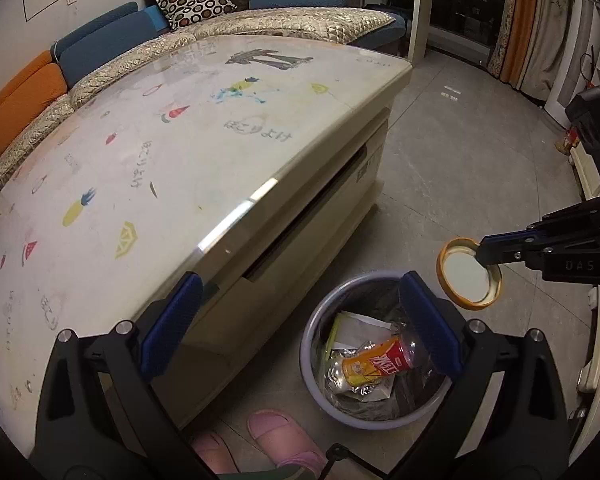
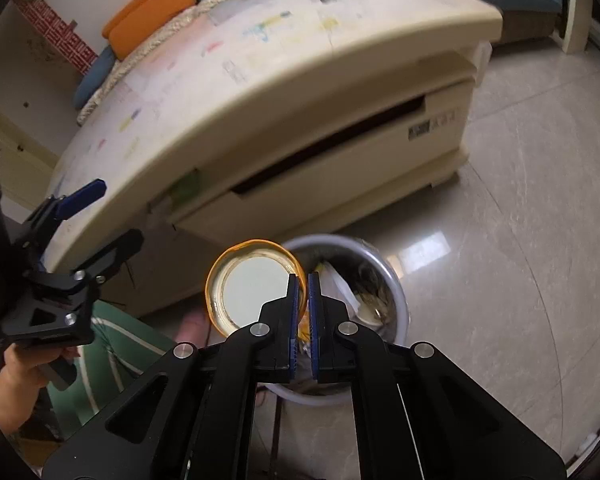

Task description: Collect trash

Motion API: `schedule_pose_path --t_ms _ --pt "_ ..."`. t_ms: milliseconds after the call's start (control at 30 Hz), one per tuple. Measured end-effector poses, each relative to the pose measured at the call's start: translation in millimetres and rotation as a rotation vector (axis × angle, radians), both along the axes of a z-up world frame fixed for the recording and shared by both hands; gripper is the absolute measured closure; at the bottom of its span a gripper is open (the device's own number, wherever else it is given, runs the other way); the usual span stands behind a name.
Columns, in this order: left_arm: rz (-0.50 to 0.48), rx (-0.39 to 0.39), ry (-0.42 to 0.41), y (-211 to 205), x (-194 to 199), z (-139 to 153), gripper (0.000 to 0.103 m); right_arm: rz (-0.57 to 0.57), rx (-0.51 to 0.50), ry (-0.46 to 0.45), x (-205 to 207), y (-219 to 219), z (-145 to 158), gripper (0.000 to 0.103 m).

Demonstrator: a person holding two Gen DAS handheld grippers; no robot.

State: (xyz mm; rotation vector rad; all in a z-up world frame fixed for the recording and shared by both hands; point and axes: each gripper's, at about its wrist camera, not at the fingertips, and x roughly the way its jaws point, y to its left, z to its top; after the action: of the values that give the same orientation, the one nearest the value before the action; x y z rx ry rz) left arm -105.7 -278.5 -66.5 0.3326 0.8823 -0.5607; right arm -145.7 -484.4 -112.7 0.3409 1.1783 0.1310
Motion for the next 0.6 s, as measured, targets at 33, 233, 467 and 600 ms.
schedule_pose_path --t_ms 33,233,467,600 --pt "0.000 0.007 0.009 -1 -3 -5 0.007 -0.005 -0.002 0.014 -3 -1 -8 0.098" --pt "-0.010 0.021 0.068 -4 -15 -29 0.007 -0.015 -0.022 0.109 -15 1 -55 0.098" --pt "-0.002 0.037 0.105 -5 -17 -48 0.007 -0.004 -0.016 0.164 -16 10 -94 0.098" --pt "0.003 0.044 0.112 -6 -15 -52 0.007 -0.010 -0.018 0.185 -5 15 -110 0.093"
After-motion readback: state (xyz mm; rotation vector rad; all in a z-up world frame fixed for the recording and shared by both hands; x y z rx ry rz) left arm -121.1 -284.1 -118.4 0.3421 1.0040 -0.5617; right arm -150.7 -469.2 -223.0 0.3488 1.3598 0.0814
